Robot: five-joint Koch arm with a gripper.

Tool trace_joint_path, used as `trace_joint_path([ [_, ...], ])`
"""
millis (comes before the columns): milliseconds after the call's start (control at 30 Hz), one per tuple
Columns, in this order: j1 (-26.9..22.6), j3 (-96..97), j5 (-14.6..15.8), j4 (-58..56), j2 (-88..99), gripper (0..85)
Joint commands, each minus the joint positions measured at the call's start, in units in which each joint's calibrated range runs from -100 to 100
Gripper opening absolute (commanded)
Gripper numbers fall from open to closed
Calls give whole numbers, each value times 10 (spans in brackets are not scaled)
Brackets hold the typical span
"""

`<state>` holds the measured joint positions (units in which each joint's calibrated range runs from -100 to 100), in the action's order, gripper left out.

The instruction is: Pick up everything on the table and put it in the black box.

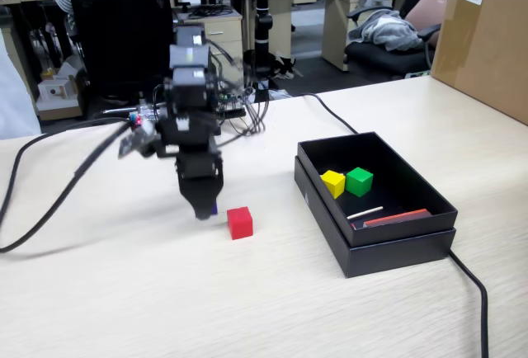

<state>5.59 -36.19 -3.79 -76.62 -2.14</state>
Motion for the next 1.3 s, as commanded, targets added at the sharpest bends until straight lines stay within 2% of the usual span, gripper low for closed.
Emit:
trace_joint_path([
  [0, -73, 6, 14, -1, 202, 164],
  [167, -168, 2, 58, -1, 212, 164],
  [267, -230, -42, 93, -2, 114, 164],
  [333, -242, -71, 104, -2, 47, 164],
  [600, -246, -178, 117, -18, -133, 165],
  [933, -237, -220, 129, -19, -216, 172],
  [1067, -232, -224, 130, -26, -220, 350],
  [1100, -227, -222, 129, -33, -202, 419],
  [1267, -213, -176, 126, -33, -72, 418],
])
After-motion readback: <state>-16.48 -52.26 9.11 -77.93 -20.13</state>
